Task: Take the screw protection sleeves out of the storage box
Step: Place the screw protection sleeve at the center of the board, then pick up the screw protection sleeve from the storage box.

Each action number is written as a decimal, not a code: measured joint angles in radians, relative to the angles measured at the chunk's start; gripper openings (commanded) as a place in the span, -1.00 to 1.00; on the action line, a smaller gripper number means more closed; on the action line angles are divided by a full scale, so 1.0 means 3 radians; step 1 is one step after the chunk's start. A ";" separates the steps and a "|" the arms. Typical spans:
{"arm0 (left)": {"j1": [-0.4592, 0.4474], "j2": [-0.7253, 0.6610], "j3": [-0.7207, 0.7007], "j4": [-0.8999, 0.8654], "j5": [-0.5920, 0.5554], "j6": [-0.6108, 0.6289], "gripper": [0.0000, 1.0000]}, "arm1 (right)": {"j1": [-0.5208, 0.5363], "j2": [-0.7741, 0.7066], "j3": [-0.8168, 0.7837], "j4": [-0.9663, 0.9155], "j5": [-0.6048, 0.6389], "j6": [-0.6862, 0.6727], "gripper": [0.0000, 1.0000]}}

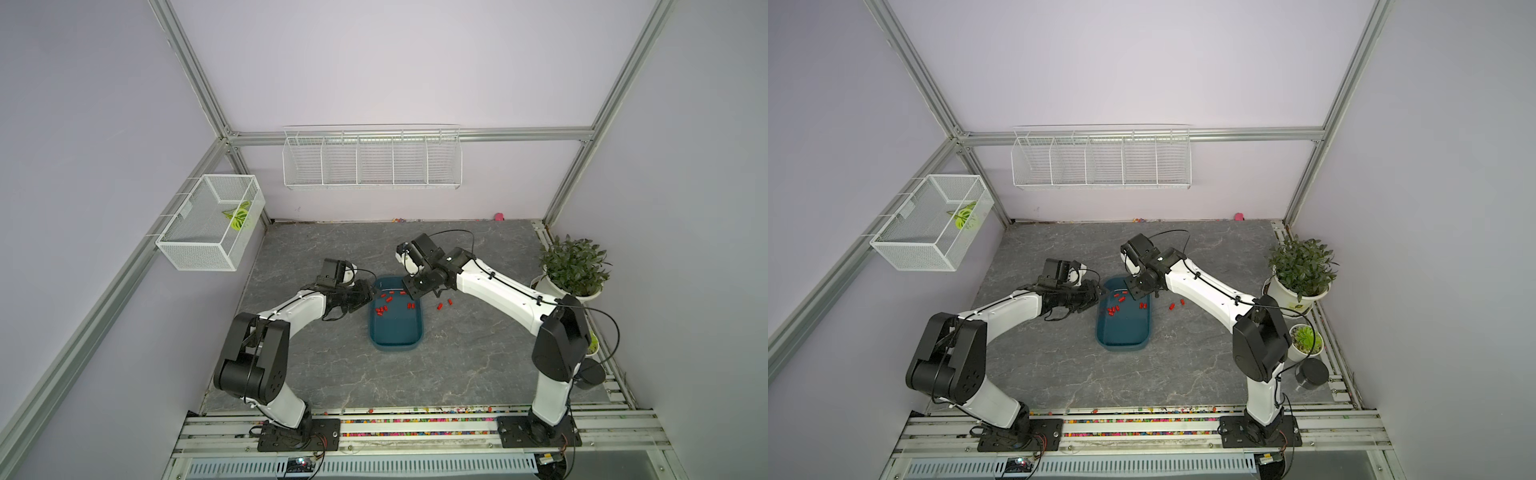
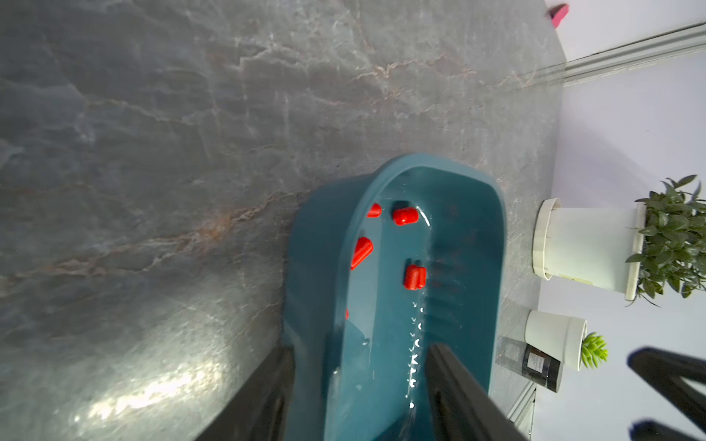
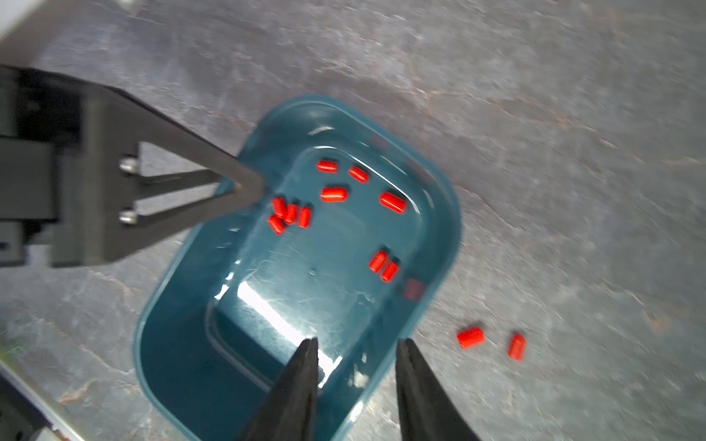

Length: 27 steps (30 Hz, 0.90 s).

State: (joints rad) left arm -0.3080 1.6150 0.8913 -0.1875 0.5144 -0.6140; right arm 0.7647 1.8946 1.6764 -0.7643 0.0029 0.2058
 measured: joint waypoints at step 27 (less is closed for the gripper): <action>-0.0006 0.0258 0.0037 0.0083 0.0151 -0.0018 -0.14 | 0.0155 0.0711 -0.0200 0.0870 -0.0315 0.0551 -0.47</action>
State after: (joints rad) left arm -0.3099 1.6924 0.9024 -0.1627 0.5598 -0.6193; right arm 0.8112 2.1078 1.6165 -0.5034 -0.0917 0.3710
